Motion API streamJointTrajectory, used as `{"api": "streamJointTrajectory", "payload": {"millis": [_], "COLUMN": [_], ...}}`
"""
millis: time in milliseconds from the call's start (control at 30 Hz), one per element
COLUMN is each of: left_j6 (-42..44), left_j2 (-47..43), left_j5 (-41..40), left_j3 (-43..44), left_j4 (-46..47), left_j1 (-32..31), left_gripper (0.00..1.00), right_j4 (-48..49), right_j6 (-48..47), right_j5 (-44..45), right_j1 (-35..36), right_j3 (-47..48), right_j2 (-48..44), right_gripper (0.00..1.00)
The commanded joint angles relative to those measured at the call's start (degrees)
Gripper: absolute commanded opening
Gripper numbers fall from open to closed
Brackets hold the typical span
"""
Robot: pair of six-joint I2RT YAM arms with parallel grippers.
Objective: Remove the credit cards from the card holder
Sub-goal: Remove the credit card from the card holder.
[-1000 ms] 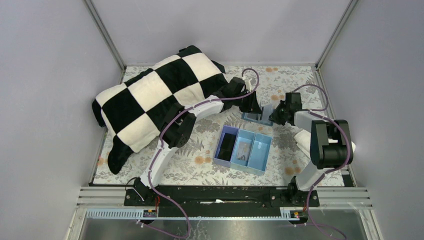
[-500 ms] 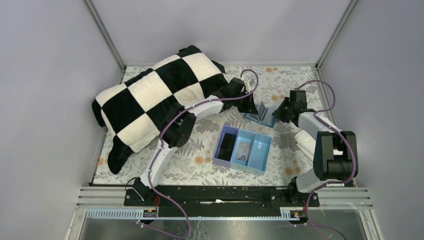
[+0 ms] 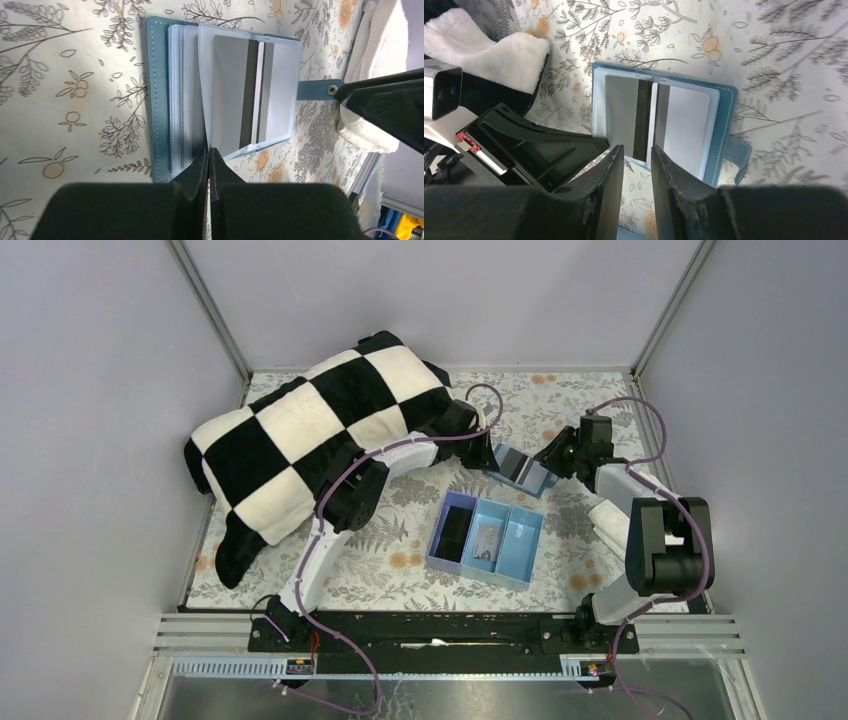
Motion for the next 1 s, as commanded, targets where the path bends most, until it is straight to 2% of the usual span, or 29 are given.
{"api": "streamJointTrajectory", "payload": {"millis": [0, 133, 433, 667, 967], "left_j6": [-1.1, -2.8, -2.6, -2.1, -2.2], "left_j2": [-4.6, -6.6, -4.7, -4.4, -3.9], "left_j5": [-1.8, -1.5, -0.4, -0.4, 0.6], "left_j3": [-3.8, -8.2, -6.7, -6.4, -6.2], "left_j4": [3.7, 7.1, 5.0, 4.3, 4.2], "left_j1": [1.5, 2.6, 2.7, 3.1, 3.5], "left_gripper": [0.0, 0.0, 0.0, 0.0, 0.0], "right_j4": [8.3, 9.5, 17.5, 19.5, 19.8], "right_j6": [3.9, 4.4, 9.0, 9.3, 9.9], "right_j5": [-7.1, -11.7, -18.2, -17.6, -20.0], "right_j1": [-0.1, -0.1, -0.2, -0.1, -0.1], "right_j3": [-1.2, 0.9, 0.7, 0.7, 3.2], "right_j2": [3.9, 8.6, 15.6, 14.9, 20.6], "right_gripper": [0.34, 0.33, 0.34, 0.32, 0.33]}}
